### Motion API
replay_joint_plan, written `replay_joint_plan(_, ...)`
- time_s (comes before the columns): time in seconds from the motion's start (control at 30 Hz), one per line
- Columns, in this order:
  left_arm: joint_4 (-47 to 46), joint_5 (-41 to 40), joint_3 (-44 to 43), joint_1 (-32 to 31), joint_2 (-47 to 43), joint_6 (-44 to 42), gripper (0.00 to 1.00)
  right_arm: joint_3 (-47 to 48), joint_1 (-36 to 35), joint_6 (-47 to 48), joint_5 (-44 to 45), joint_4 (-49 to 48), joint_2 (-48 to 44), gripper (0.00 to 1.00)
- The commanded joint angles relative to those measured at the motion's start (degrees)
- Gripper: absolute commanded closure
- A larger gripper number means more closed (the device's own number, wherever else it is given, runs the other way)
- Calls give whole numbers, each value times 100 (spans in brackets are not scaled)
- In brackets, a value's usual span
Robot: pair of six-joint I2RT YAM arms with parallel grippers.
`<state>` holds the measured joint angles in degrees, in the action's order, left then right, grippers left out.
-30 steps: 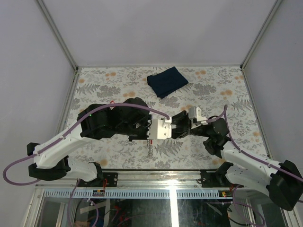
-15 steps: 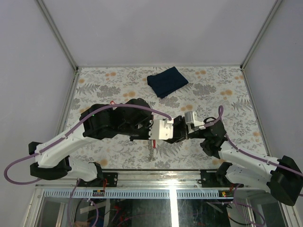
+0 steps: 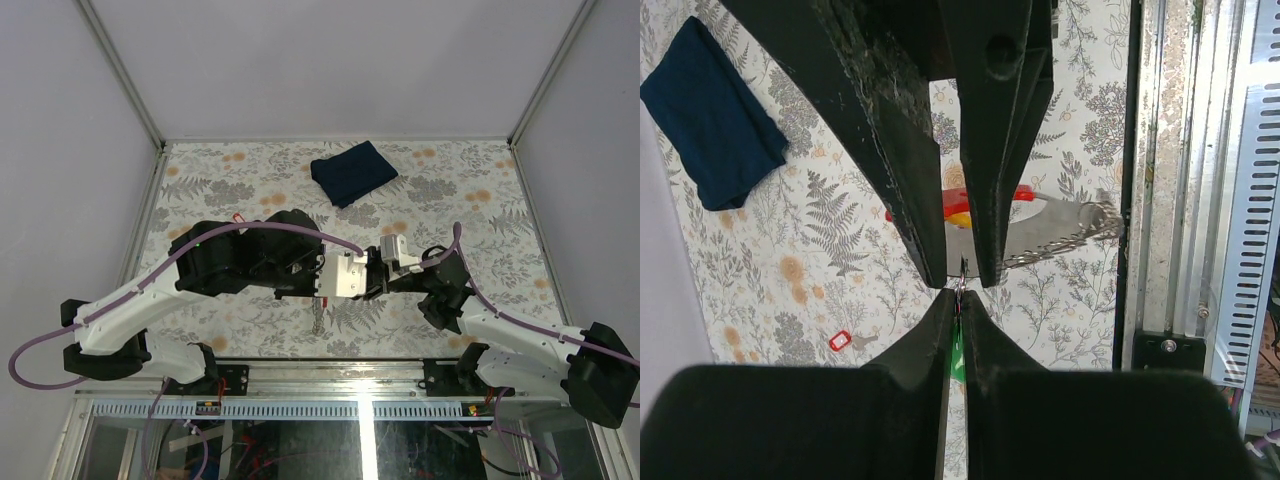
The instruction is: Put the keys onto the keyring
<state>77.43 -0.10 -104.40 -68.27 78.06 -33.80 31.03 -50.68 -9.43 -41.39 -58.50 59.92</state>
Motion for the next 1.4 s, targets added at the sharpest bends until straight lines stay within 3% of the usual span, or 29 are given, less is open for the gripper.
replay_joint_plan(0.0,11,-99,-168,-72,-41,-31,100,314,-77,225,142,-68,31,72)
replay_joint_plan(0.17,10,-124,-183,-74,-29,-19,100,325,-95,295,153,40,46,78)
replay_joint_plan(0.37,-31,-126,-178,-88,-48,14,100,362,-110,314,168,109,39,100)
replay_joint_plan(0.47,-144,-101,-181,-86,-112,91,100,347,-110,411,279,196,-68,100)
replay_joint_plan(0.83,-1560,39,710,-88,-1199,381,52,528,-118,1170,635,1250,-881,100)
replay_joint_plan(1.1,-3310,425,2162,-84,-2536,326,49,814,-115,1501,377,1792,-1298,100)
replay_joint_plan(1.37,-4420,709,2859,-86,-2795,369,50,982,-113,1315,57,1729,-1384,100)
